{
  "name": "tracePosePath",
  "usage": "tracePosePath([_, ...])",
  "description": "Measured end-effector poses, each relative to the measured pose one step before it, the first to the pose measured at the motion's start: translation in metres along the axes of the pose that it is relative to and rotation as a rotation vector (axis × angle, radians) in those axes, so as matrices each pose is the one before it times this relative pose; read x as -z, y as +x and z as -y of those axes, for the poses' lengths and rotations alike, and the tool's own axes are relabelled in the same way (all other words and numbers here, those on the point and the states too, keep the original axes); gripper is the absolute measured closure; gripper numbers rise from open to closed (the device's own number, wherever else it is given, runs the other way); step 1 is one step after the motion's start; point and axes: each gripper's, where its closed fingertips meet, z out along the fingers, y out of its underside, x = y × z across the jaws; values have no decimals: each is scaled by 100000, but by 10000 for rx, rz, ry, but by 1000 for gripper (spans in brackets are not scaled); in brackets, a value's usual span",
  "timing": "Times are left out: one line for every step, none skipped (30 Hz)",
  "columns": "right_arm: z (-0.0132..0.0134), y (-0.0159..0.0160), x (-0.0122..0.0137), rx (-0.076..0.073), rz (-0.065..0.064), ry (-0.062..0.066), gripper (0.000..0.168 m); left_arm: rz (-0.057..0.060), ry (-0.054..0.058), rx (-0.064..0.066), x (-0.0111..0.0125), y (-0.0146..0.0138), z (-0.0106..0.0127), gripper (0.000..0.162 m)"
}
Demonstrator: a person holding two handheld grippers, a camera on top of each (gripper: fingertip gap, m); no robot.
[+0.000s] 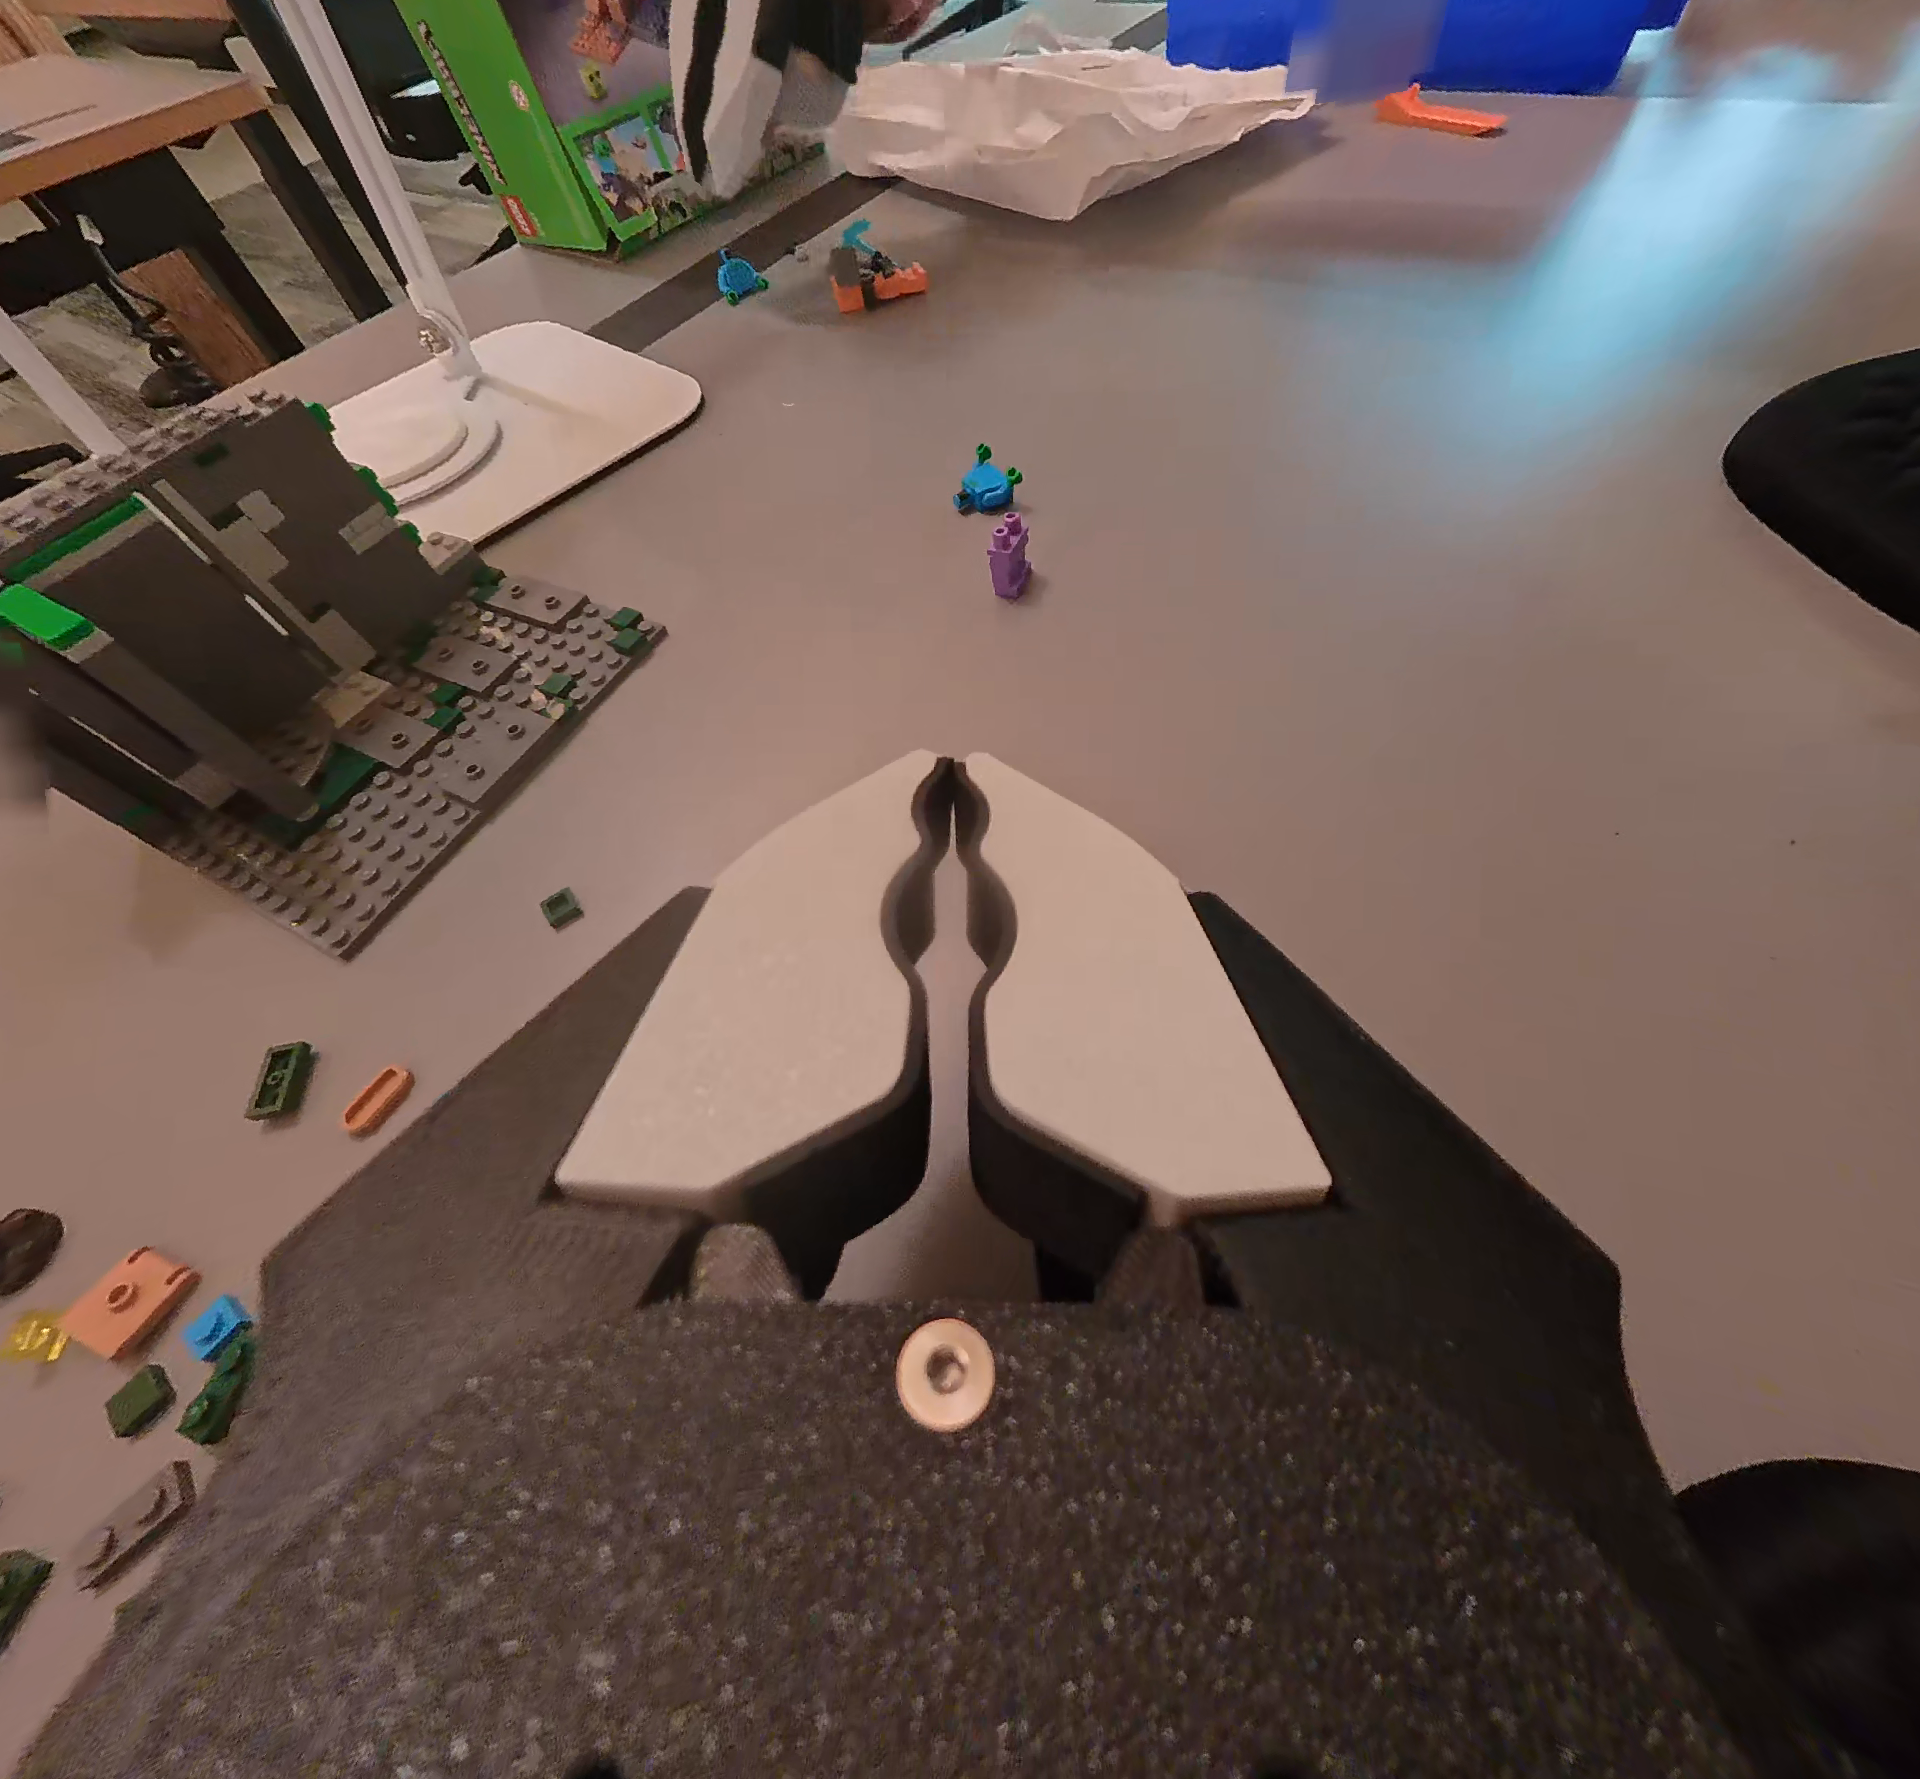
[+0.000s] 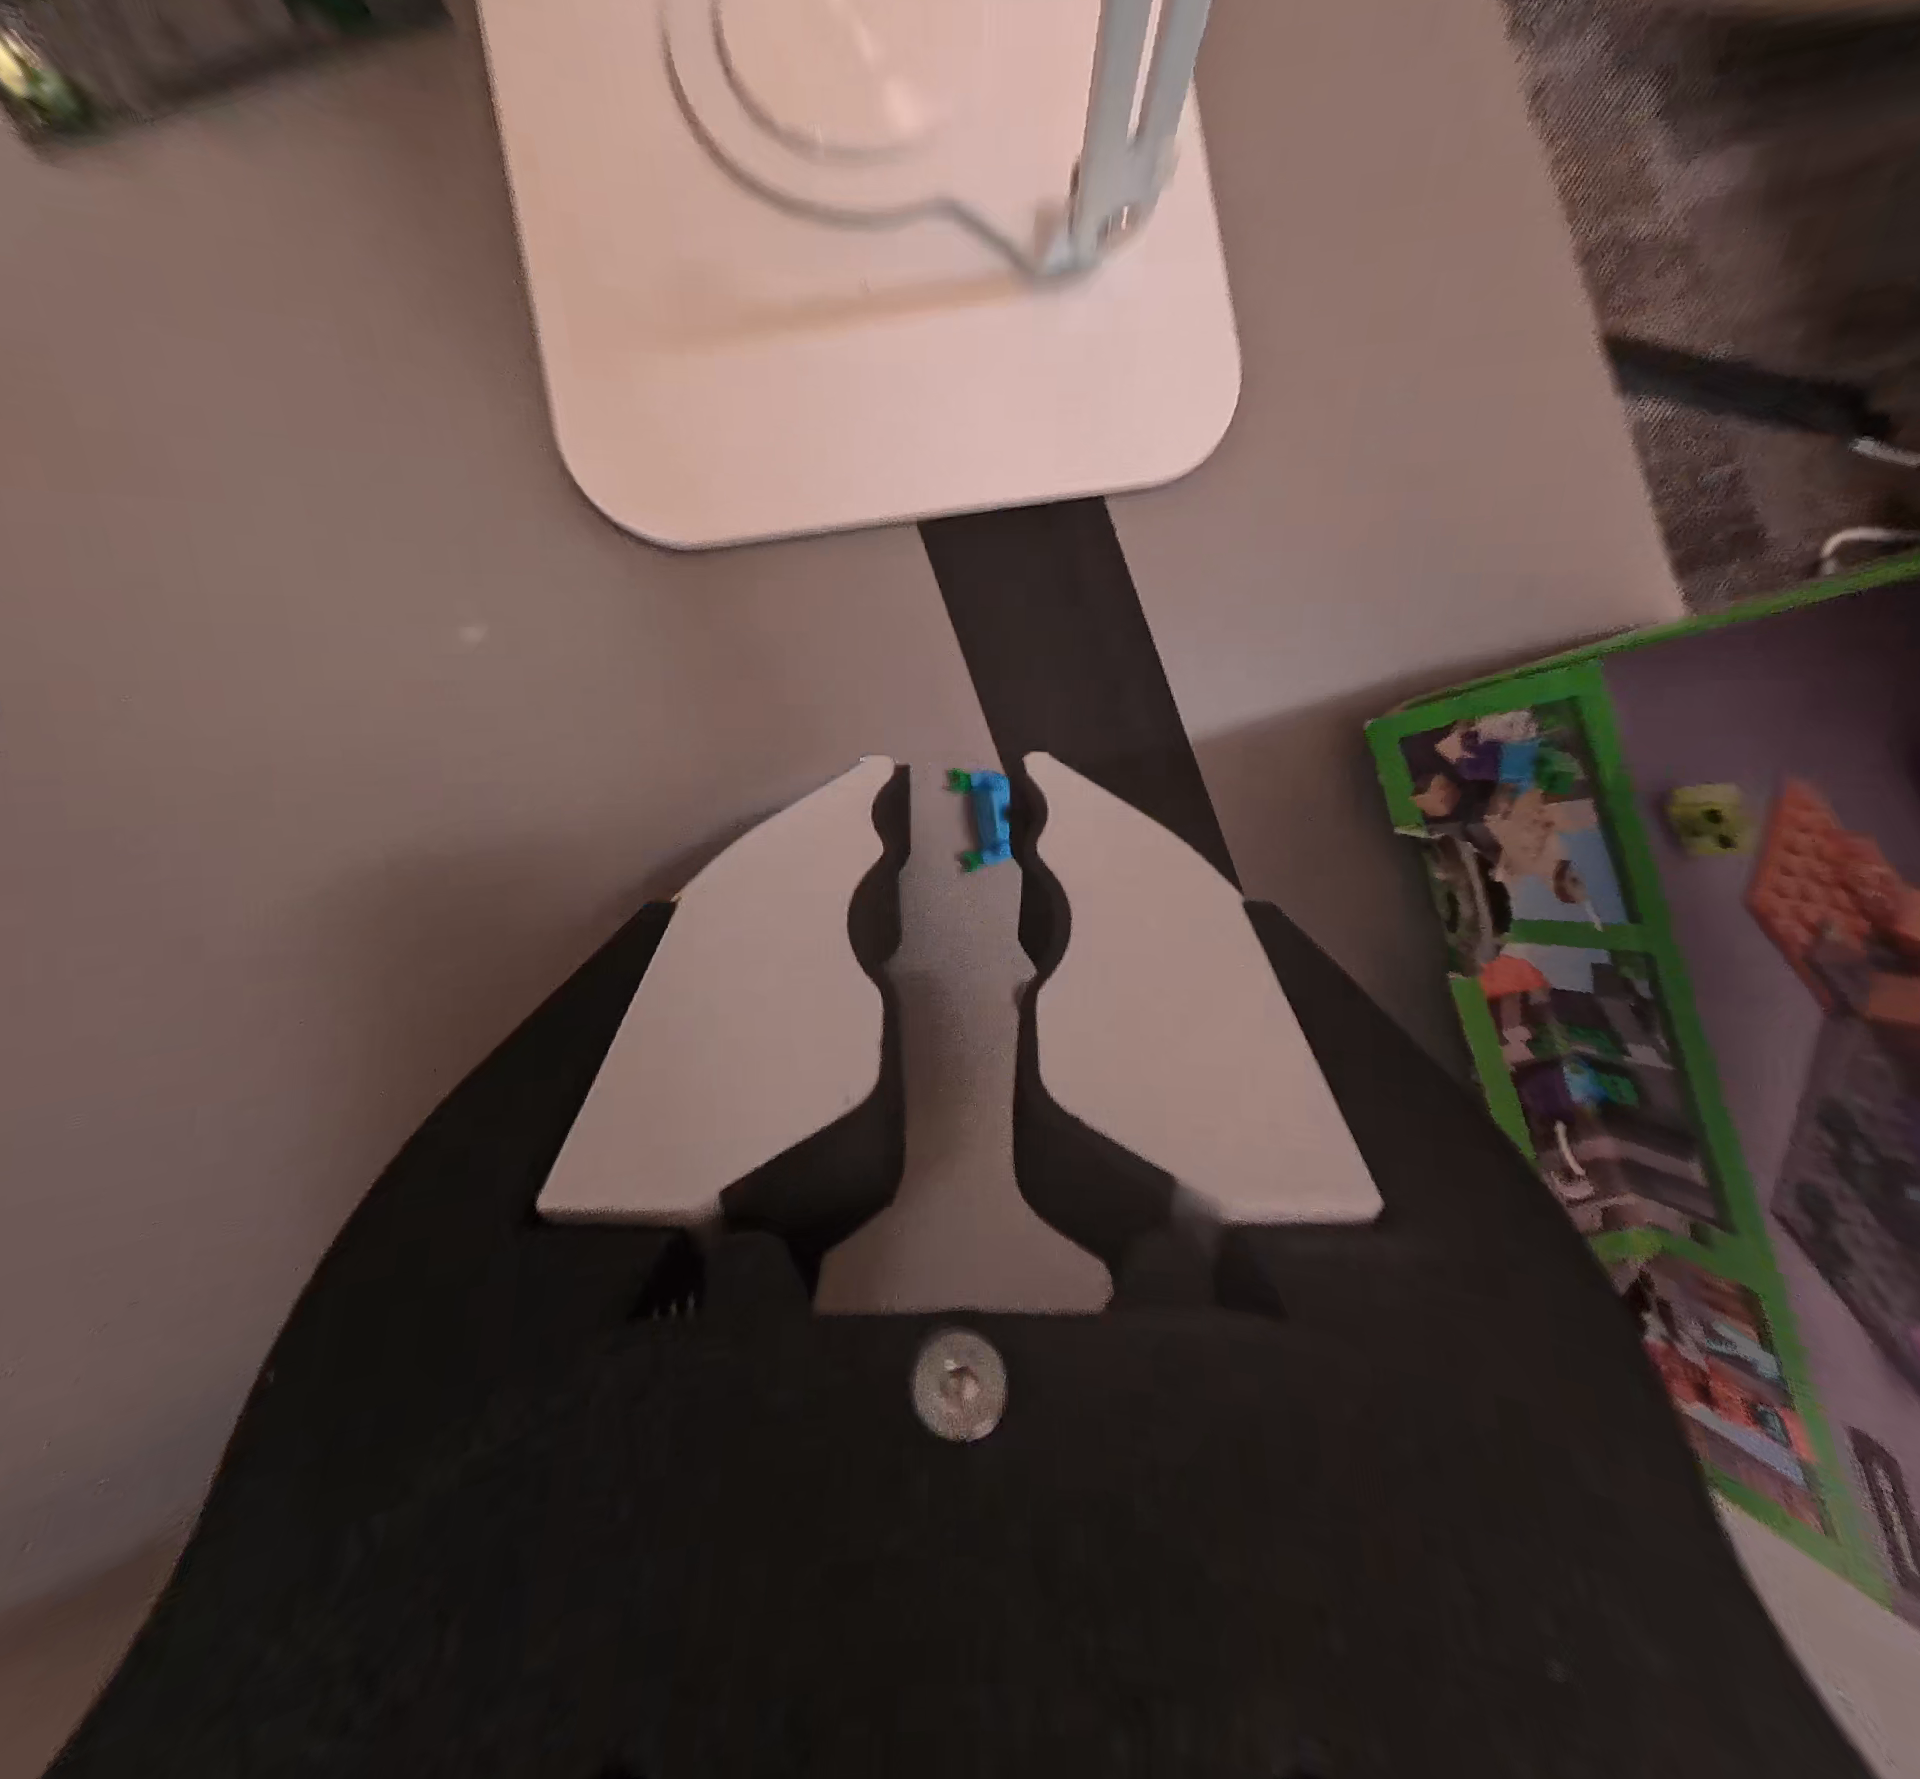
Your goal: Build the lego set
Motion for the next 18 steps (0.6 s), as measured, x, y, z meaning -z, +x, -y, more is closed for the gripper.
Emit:
tracePosePath([909, -428, 947, -119, -117, 526, 150, 10, 31, 2, 101, -16, 122, 162])
tracePosePath([1018, -565, 955, -117, -144, 592, 150, 48, 44, -8, 132, -69, 167, 162])
tracePosePath([1051, -655, 912, -152, -199, 596, 150, 47, 65, 5, 185, -96, 230, 162])
tracePosePath([1005, -803, 840, -157, -208, 559, 150, 40, 97, 43, 224, -106, 309, 162])
tracePosePath([994, -1065, 747, -165, -138, 593, 151, 45, 116, 64, 252, -133, 371, 162])
tracePosePath([903, -1169, 635, -290, -159, 568, 151, 49, 109, 66, 259, -152, 374, 162])
tracePosePath([722, -1501, 522, -323, -7, 526, 151, 60, 100, 47, 275, -153, 354, 162])
tracePosePath([529, -1643, 406, -346, 23, 519, 151, 62, 85, 26, 266, -151, 325, 162])
tracePosePath([261, -1560, 296, -378, -78, 423, 151, 108, 62, 29, 280, -222, 287, 162])
tracePosePath([72, -1587, 239, -375, -63, 377, 152, 152, 59, 35, 299, -292, 257, 162])
tracePosePath([-81, -1487, 192, -407, -136, 337, 155, 131, 78, 42, 302, -281, 266, 162])
tracePosePath([-260, -1481, 154, -308, -104, 231, 156, 142, 74, 69, 319, -331, 233, 162])
tracePosePath([-313, -1376, 145, -243, -149, 203, 158, 167, 58, 93, 338, -370, 222, 162])
tracePosePath([-330, -1236, 141, -198, -180, 166, 161, 185, 65, 97, 382, -410, 229, 162])
tracePosePath([-377, -1098, 154, -170, -191, 106, 162, 182, 66, 89, 417, -413, 226, 162])
tracePosePath([-331, -935, 177, -160, -221, 131, 165, 198, 74, 67, 488, -444, 253, 162])
tracePosePath([-441, -672, 160, -114, -294, 61, 168, 218, 82, 39, 548, -494, 264, 162])
tracePosePath([-547, -514, 136, -111, -279, -8, 168, 268, 69, 43, 627, -603, 284, 162])
